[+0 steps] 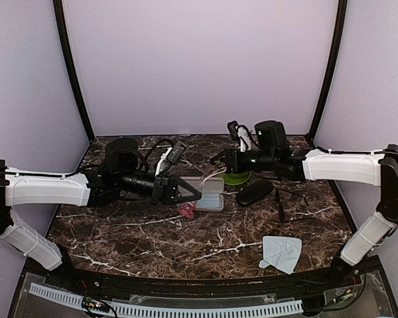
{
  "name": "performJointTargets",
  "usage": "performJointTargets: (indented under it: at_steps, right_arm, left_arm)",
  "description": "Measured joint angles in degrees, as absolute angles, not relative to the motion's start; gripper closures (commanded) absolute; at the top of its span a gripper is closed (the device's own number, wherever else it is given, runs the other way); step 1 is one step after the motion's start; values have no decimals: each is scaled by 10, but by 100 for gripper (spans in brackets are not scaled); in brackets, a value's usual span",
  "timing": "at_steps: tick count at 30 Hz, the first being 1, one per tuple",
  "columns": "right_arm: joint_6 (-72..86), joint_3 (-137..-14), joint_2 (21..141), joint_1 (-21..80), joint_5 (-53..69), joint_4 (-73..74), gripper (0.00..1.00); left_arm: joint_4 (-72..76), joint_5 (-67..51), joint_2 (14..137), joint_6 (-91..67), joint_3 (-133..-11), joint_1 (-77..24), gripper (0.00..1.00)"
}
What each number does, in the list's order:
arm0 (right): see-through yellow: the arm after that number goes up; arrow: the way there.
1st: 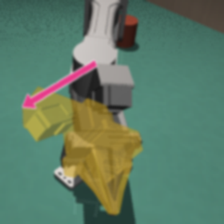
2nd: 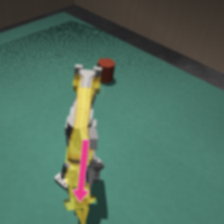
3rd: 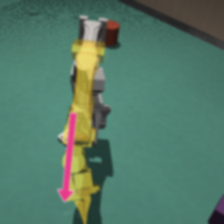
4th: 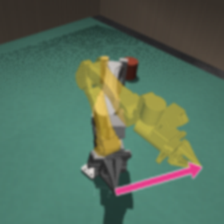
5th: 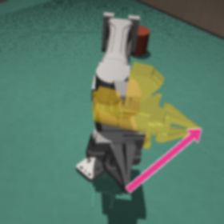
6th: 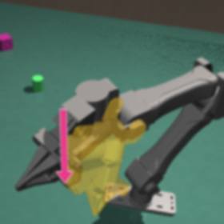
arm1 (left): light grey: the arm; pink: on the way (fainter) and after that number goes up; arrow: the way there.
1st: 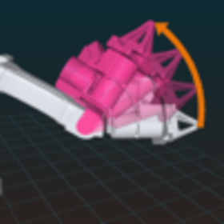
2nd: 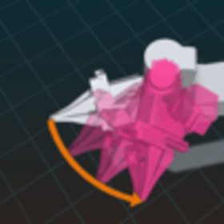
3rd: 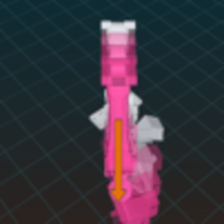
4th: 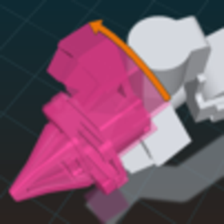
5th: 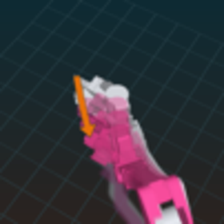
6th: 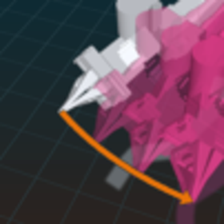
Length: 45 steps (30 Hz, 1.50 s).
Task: Organize the sunglasses
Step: Fold the right temple of the sunglasses with the sunglasses.
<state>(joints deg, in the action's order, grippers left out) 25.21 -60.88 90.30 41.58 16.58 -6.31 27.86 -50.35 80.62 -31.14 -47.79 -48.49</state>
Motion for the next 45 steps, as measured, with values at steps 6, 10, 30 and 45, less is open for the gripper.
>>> performJointTargets:
  at_steps: [6,10,30,45]
  right_arm:
    - [223,-611,903,452,153,-36,49]
    - [213,-607,903,471,142,-32,50]
    - [206,-538,871,506,169,-64,40]
    - [199,-535,869,507,169,-67,41]
  left_arm:
    - [282,-503,810,-311,-478,-485,100]
    - [282,-503,812,-311,-478,-485,100]
    - [264,-477,819,-298,-477,-475,100]
    - [258,-474,826,-285,-477,-475,100]
